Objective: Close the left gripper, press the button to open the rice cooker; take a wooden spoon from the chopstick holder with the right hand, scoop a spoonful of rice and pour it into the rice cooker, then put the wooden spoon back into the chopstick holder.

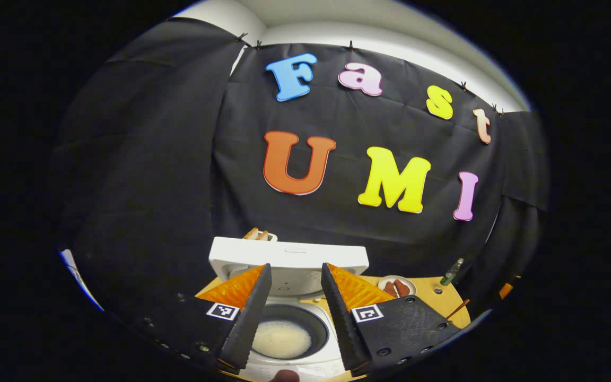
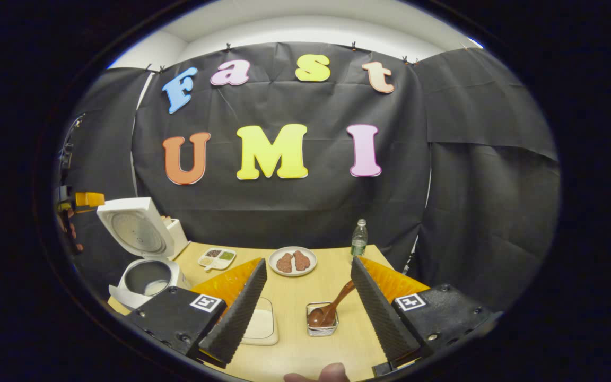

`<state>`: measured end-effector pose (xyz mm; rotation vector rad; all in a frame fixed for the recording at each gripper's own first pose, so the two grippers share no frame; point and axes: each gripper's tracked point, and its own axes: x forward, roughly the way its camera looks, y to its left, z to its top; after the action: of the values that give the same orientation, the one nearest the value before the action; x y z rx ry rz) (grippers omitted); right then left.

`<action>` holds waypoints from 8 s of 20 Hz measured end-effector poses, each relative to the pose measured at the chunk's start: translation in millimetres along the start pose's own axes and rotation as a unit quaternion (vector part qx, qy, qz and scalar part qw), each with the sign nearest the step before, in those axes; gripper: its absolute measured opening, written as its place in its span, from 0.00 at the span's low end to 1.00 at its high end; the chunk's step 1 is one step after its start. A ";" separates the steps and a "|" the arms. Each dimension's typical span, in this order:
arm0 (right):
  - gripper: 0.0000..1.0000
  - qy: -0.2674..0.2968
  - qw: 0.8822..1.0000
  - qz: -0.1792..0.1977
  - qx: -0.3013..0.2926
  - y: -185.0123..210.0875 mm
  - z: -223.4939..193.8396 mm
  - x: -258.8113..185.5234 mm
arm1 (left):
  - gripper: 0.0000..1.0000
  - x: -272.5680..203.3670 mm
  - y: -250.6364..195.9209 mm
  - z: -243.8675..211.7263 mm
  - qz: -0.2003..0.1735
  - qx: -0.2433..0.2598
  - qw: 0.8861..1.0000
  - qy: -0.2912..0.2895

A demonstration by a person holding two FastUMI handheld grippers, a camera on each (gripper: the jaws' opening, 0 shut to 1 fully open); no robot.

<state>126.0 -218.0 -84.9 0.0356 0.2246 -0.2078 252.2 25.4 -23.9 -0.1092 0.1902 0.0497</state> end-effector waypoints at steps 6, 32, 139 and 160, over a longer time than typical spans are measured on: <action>1.00 0.010 1.000 0.020 0.007 -9.0 -26.8 3.0 | 0.96 -38.2 -15.9 11.2 -0.002 0.030 0.999 -0.034; 0.66 0.198 0.970 0.061 0.123 -78.5 -217.8 222.5 | 0.94 -35.9 -70.8 -11.9 0.039 0.038 0.998 -0.028; 0.11 0.049 0.958 0.273 -0.073 447.4 -48.7 133.5 | 0.94 -165.7 207.0 -56.2 0.117 0.005 0.993 -0.003; 0.11 -0.012 0.937 0.317 -0.148 441.3 -16.9 78.7 | 0.94 -157.8 188.8 -47.7 0.097 0.003 0.995 -0.024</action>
<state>289.4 198.8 -113.9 -0.1929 0.2088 0.4713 77.3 201.3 -59.8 -0.0823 0.1519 0.2442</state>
